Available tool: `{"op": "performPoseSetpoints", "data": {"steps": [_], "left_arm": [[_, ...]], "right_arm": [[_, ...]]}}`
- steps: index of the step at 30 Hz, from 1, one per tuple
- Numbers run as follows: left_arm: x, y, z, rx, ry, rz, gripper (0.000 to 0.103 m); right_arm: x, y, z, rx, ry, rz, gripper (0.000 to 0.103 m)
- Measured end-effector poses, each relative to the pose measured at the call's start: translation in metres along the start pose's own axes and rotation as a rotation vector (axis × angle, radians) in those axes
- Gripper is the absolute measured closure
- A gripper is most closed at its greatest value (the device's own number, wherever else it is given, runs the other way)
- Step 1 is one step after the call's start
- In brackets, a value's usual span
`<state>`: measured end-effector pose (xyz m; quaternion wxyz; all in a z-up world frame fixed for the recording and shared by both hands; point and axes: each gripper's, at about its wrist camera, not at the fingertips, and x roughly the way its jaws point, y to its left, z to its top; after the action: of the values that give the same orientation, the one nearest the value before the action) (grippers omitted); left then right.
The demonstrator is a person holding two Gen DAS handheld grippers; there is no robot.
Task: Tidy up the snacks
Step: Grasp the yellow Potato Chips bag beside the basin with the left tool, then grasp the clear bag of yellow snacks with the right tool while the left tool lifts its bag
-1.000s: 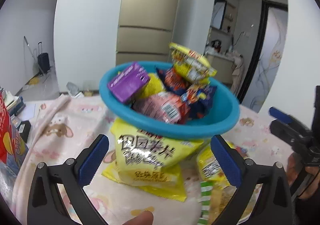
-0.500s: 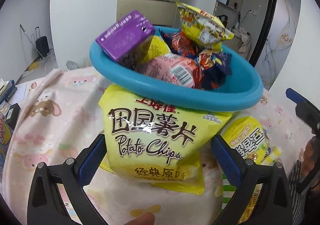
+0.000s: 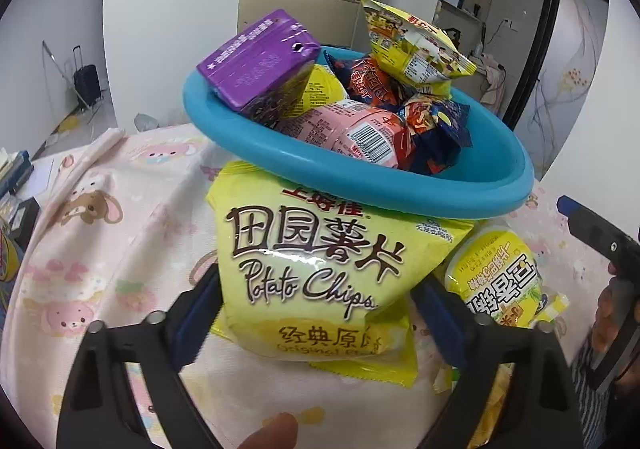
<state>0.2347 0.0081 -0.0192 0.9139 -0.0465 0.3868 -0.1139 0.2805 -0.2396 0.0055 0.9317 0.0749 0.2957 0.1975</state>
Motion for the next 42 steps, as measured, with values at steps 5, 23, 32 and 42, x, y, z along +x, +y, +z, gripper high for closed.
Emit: {"op": "performPoseSetpoints", "data": {"steps": [5,23,32,42], "left_arm": [[0.002,0.001,-0.002,-0.006,0.024,-0.012,0.031],[-0.024,0.034,-0.012,-0.138,0.041,0.245,0.032],[-0.049,0.031,-0.006,-0.175,-0.035,0.232,0.032],[-0.06,0.023,-0.001,-0.194,-0.07,0.186,0.032]], "right_arm": [[0.001,0.004,0.0,-0.021,0.01,0.015,0.0],[0.032,-0.022,-0.014,-0.072,0.211,0.013,0.0],[0.023,-0.004,-0.002,0.093,0.138,0.273,0.0],[0.078,0.038,-0.013,0.029,0.283,0.204,0.005]]}}
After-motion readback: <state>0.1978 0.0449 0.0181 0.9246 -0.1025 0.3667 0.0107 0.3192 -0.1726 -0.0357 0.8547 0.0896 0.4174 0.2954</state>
